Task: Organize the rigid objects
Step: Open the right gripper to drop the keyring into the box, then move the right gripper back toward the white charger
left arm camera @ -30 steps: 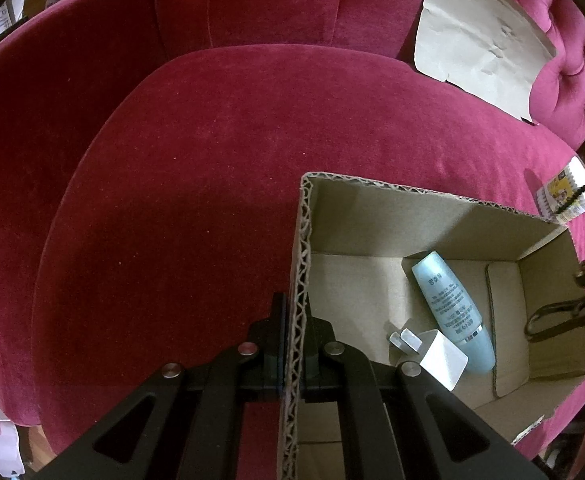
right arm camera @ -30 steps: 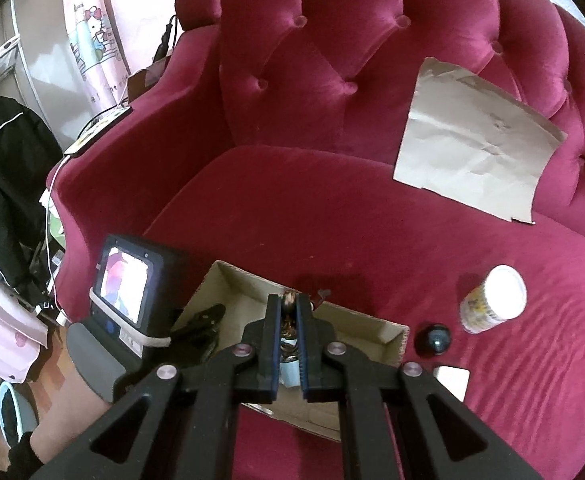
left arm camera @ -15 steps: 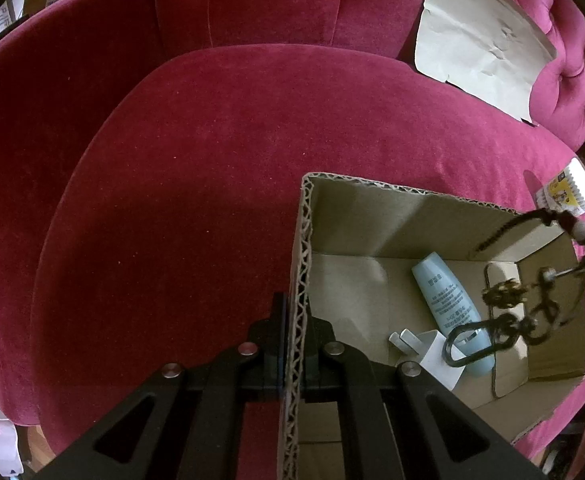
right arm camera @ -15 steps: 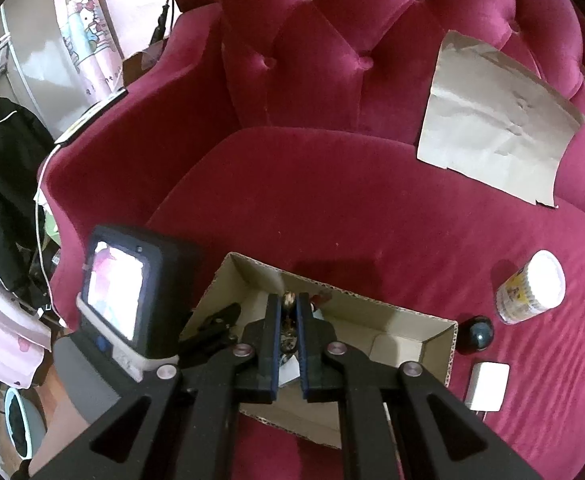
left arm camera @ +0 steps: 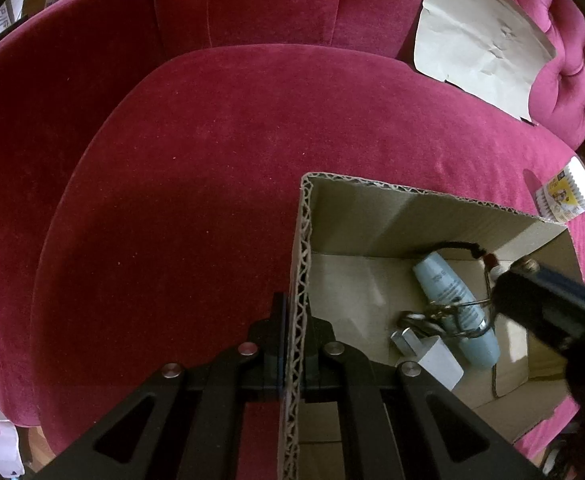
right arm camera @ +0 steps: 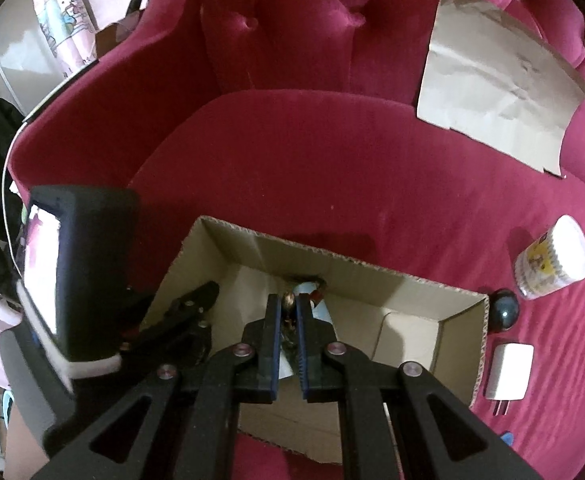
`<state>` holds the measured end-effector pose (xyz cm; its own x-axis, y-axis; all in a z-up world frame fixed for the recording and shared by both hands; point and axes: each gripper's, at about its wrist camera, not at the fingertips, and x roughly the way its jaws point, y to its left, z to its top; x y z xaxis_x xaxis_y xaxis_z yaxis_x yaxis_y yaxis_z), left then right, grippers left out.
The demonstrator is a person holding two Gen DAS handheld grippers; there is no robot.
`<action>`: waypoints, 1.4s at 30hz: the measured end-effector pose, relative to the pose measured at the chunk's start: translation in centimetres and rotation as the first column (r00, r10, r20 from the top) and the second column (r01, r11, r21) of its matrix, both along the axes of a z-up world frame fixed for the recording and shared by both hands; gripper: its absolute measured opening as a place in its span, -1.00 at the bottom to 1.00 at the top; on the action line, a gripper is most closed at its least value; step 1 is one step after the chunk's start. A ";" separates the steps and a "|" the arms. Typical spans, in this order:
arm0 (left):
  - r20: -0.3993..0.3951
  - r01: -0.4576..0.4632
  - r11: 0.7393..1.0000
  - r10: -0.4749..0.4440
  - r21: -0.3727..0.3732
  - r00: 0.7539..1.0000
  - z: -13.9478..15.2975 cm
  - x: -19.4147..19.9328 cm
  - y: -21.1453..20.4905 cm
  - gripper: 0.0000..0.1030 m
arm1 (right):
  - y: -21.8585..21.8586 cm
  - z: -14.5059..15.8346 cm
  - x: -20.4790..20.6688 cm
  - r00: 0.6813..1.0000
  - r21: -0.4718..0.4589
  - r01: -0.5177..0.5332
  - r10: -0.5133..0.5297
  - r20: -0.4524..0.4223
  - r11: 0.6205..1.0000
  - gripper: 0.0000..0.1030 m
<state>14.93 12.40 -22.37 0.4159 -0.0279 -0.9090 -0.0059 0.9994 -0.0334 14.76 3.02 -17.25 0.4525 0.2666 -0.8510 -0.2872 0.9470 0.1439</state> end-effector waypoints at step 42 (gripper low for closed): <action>0.000 -0.002 1.000 0.002 0.016 1.000 0.0 -0.1 -0.4 -0.92 | -2.6 1.3 -0.4 0.994 -0.092 0.089 -0.082 0.073 0.992 0.99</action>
